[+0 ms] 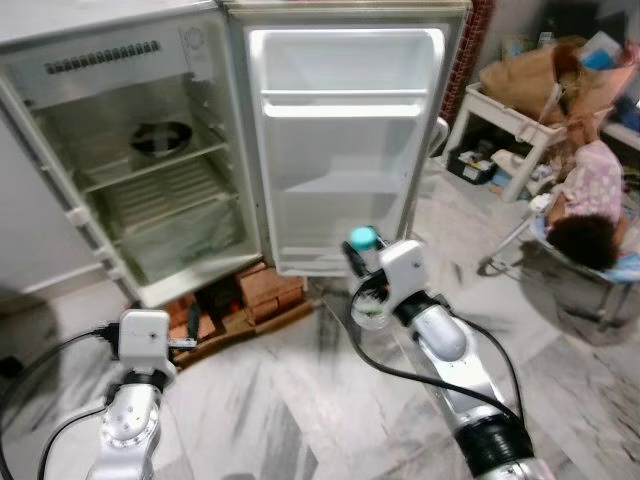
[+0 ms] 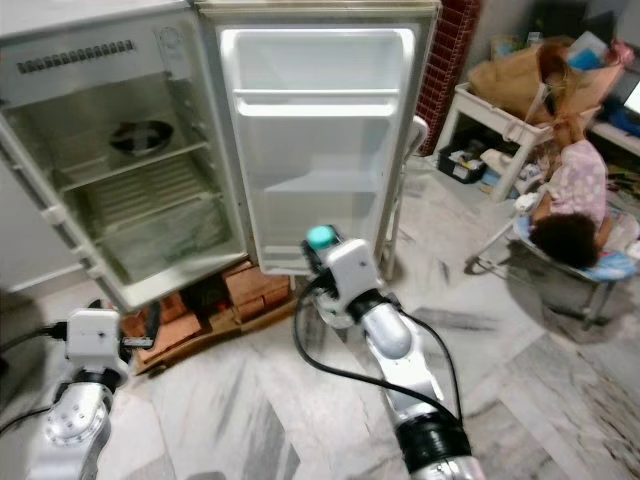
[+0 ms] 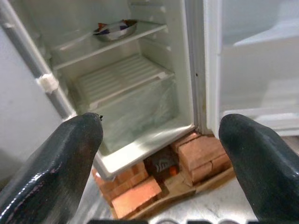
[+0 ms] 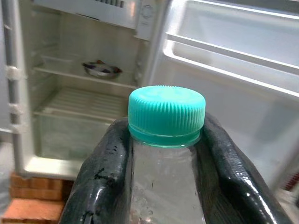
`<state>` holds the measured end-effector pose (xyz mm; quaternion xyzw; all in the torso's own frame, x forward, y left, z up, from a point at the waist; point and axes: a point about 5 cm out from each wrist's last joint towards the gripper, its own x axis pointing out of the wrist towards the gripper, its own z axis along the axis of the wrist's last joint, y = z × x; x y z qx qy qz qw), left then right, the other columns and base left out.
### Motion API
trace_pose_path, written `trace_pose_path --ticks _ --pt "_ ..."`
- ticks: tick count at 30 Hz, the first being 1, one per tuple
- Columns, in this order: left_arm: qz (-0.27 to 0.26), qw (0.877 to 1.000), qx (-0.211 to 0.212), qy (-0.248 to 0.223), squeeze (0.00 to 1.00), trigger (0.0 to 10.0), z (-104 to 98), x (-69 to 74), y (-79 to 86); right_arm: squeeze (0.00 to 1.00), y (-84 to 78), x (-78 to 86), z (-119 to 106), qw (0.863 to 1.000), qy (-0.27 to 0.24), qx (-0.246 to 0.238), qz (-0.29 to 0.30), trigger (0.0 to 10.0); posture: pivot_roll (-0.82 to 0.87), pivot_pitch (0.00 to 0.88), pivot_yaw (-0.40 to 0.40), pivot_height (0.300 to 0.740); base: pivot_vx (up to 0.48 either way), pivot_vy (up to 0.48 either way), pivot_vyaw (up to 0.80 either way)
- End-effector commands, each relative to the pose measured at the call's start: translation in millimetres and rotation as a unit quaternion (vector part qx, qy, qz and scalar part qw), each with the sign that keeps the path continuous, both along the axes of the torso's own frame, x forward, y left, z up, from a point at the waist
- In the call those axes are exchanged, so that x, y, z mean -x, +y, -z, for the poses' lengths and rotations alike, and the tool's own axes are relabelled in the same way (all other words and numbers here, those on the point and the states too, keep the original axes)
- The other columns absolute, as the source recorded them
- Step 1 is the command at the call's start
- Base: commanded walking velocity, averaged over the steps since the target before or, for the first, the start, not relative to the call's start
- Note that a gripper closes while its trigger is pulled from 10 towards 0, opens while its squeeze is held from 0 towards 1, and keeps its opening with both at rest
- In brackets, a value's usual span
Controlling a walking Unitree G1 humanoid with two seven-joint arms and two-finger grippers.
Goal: Restocking fridge
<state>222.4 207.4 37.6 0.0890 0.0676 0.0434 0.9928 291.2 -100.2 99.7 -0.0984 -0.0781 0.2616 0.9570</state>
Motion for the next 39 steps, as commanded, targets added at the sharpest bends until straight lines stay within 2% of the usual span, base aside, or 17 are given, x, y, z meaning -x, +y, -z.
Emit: trace_pose_path --ticks 1,13,15,17,27,37,39 --pt "0.016 1.0 0.001 -0.01 0.0 10.0 -5 -5.5 -11.3 0.0 -14.2 -5.9 -9 1.0 -0.018 0.003 0.021 10.0 -0.01 0.012 0.004 0.735 0.48 0.0 0.0" --pt "0.017 1.0 0.001 -0.007 0.0 10.0 -4 -6.1 -12.3 0.0 -16.4 -7.1 -10 1.0 -0.014 -0.005 0.023 10.0 -0.01 0.02 0.004 0.735 0.48 0.0 0.0" --pt "0.013 1.0 0.005 -0.005 0.0 10.0 -4 -5.4 -11.9 0.0 -13.9 -5.4 -10 0.999 -0.027 0.017 0.006 10.0 -0.01 0.021 0.004 0.735 0.433 0.0 0.39" --pt "0.012 1.0 0.005 -0.004 0.0 10.0 -3 -5.3 -11.8 0.0 -13.2 -4.8 -11 0.999 -0.029 0.015 0.004 10.0 -0.01 0.023 0.005 0.735 0.386 0.0 0.77" --pt "0.011 1.0 0.001 0.0 0.0 10.0 -2 -4.3 -11.8 0.0 -13.8 -5.1 -9 1.0 -0.021 0.009 0.006 10.0 -0.01 0.026 0.004 0.735 0.0 0.0 0.72" --pt "0.022 1.0 0.002 0.004 0.0 10.0 -2 -5.2 -13.3 0.0 -28.1 -13.5 -1 0.997 0.0 0.024 0.077 10.0 -0.01 0.027 0.006 0.735 0.0 0.0 0.0" --pt "0.027 1.0 0.008 0.003 0.0 10.0 -2 -4.6 -14.3 0.0 -30.8 -14.7 0 0.996 0.009 0.015 0.085 10.0 -0.01 0.027 0.005 0.735 0.0 0.0 0.0"
